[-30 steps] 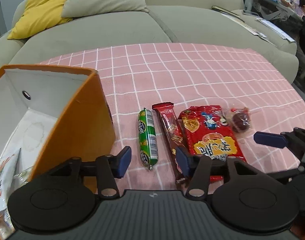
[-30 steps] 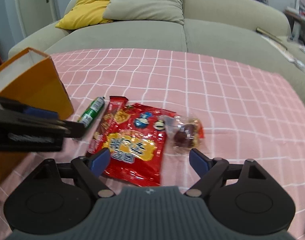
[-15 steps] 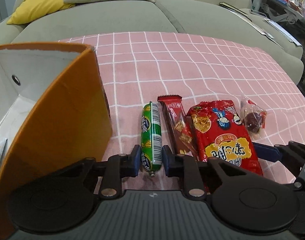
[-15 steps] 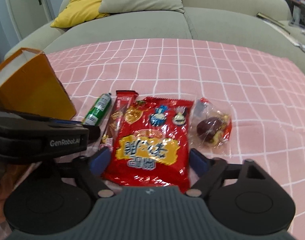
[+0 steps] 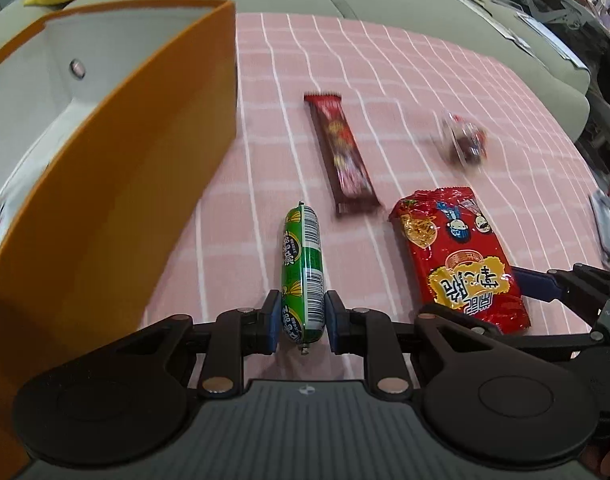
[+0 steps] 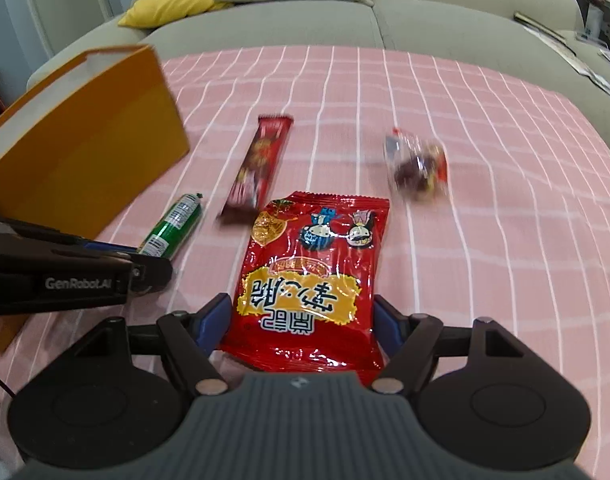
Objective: Organize snacks
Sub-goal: 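Grasp the green sausage with the left tool while the right tool grasps the red chip bag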
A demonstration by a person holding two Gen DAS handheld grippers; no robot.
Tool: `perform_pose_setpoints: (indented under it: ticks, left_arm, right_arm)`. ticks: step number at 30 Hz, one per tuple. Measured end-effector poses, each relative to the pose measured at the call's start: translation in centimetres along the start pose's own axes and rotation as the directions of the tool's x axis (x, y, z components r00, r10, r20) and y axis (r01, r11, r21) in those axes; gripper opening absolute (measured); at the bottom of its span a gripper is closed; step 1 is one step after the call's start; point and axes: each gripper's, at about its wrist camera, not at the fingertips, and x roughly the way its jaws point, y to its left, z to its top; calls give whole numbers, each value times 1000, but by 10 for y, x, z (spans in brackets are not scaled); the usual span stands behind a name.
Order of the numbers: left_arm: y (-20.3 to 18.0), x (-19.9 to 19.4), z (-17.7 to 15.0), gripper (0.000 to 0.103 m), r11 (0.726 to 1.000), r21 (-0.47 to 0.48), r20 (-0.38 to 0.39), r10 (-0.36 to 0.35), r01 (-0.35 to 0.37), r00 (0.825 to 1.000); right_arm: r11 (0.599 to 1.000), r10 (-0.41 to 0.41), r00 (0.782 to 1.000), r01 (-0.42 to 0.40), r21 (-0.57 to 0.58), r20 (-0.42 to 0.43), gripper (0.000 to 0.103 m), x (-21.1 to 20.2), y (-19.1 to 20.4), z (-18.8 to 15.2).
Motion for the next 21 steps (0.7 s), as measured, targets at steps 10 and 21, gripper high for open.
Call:
perform_pose_setpoints:
  ticks: [10, 21]
  left_arm:
    - [4, -15, -30, 26, 1000, -31, -8, 2, -2, 1000]
    - [-2, -11, -17, 45, 999, -26, 40, 38, -37, 998]
  right_arm:
    - [998, -30, 1000, 30, -63, 0, 74, -23, 11, -30]
    - [982, -96, 991, 110, -151, 93, 89, -12, 26, -20]
